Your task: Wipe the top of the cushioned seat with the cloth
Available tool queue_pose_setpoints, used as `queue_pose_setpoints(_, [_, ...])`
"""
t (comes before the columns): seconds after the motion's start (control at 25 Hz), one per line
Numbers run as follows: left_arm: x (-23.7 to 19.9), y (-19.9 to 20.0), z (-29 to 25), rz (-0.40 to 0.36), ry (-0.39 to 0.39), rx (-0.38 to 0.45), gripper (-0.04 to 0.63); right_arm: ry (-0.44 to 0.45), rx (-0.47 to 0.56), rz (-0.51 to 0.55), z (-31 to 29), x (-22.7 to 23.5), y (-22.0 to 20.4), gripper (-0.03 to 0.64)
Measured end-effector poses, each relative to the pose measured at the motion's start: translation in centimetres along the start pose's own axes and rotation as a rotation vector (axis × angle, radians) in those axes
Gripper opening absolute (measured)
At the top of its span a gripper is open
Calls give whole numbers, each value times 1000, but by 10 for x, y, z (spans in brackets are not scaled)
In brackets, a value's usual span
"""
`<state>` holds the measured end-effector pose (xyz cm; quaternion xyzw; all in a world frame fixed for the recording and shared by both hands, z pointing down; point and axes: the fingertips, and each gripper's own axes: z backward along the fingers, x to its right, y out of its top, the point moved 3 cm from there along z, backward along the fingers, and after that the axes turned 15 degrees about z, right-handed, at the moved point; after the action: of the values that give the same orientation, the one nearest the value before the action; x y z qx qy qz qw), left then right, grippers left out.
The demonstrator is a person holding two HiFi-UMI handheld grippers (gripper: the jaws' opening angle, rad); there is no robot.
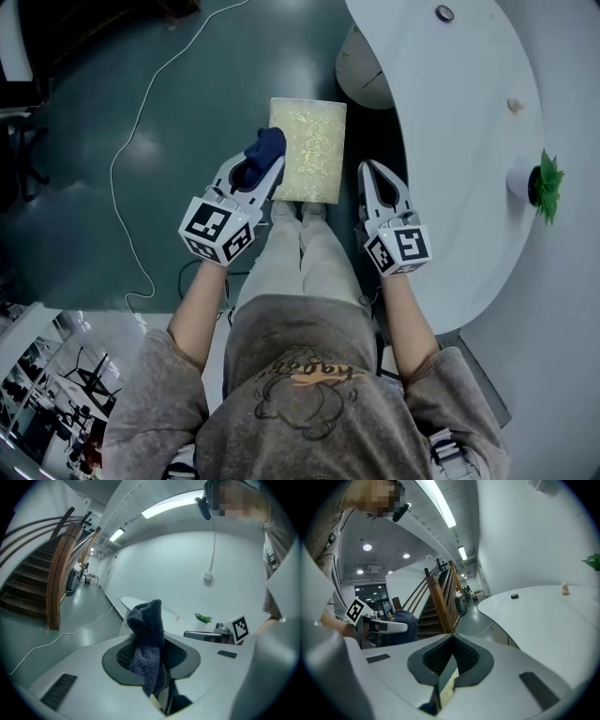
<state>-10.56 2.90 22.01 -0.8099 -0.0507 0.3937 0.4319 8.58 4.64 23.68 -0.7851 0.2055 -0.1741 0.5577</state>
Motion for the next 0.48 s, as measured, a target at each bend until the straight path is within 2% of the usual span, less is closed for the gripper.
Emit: queue_pose_setpoints(0.48, [-72, -67, -55, 21, 7, -62, 98, 21, -27, -2, -47, 12, -86, -2])
